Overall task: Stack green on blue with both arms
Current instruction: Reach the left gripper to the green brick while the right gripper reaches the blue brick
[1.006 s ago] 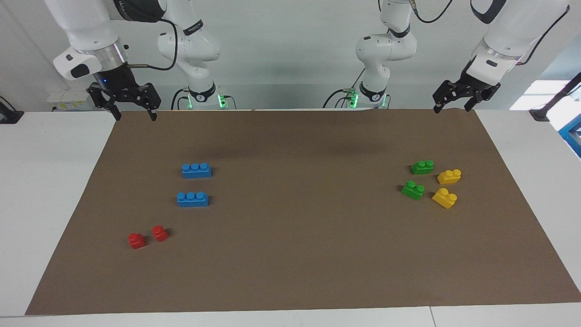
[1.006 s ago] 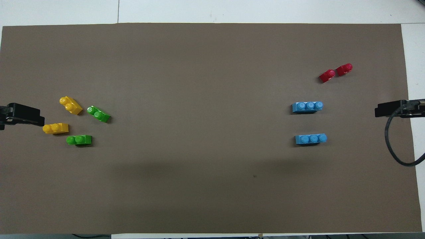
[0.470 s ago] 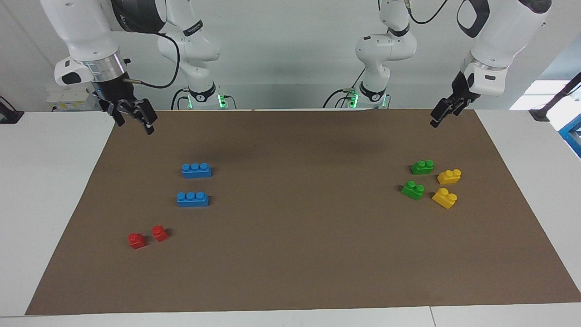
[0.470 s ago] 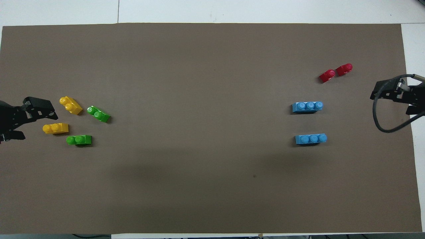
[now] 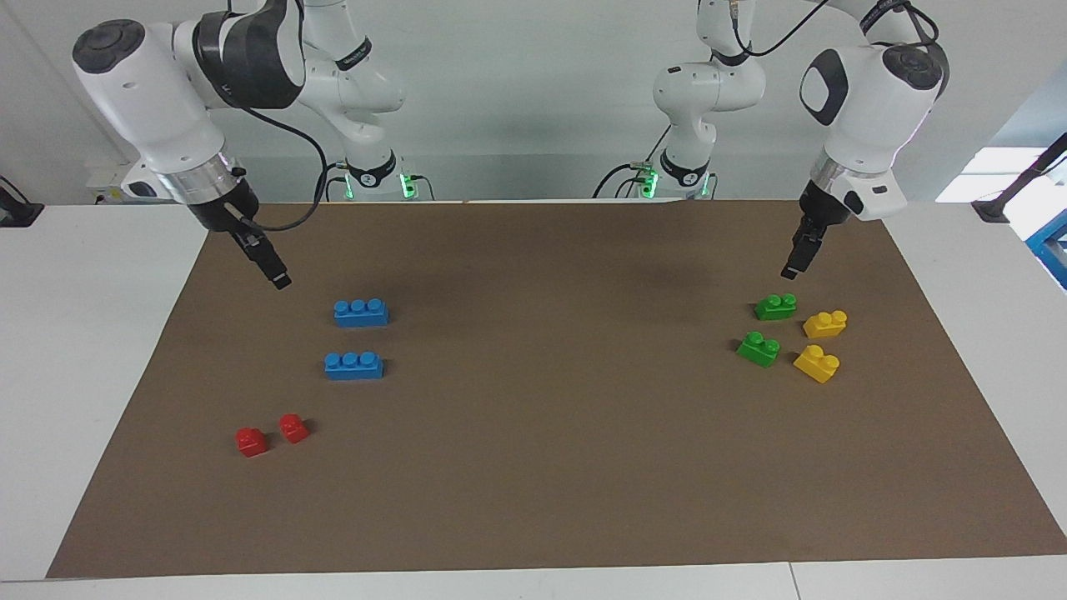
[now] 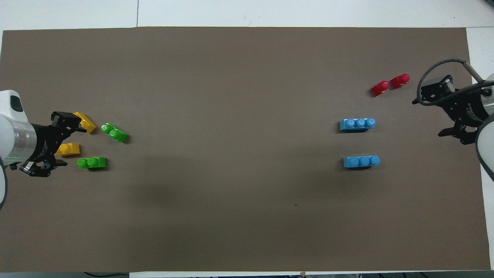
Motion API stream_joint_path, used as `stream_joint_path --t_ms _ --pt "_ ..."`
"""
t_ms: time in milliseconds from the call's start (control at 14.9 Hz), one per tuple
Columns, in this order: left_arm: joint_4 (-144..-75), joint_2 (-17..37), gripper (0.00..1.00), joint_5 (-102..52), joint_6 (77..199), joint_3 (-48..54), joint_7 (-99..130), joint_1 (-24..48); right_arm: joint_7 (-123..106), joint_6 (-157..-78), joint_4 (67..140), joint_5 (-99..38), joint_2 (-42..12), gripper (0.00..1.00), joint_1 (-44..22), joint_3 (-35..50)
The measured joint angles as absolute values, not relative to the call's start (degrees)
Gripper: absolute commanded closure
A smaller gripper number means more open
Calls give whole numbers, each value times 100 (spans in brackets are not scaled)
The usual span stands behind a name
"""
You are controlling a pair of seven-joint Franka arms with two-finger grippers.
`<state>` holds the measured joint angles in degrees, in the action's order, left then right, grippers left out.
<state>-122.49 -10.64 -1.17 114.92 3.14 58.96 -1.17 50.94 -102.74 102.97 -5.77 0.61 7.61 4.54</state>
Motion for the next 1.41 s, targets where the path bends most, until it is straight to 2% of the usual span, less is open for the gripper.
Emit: stream_joint_path --t_ms 738,1006,1409 --pt "-12426 365 0 -118 12976 368 6550 -19 7037 -10731 10074 -1096 -1157 0 798 445" --pt "-12425 579 0 -118 13086 349 6161 -26 7435 -11130 10070 -1113 -1481 0 827 443" --pt "-12384 847 0 -118 13284 302 5797 -51 7323 -11432 10412 -1447 -1598 0 914 444"
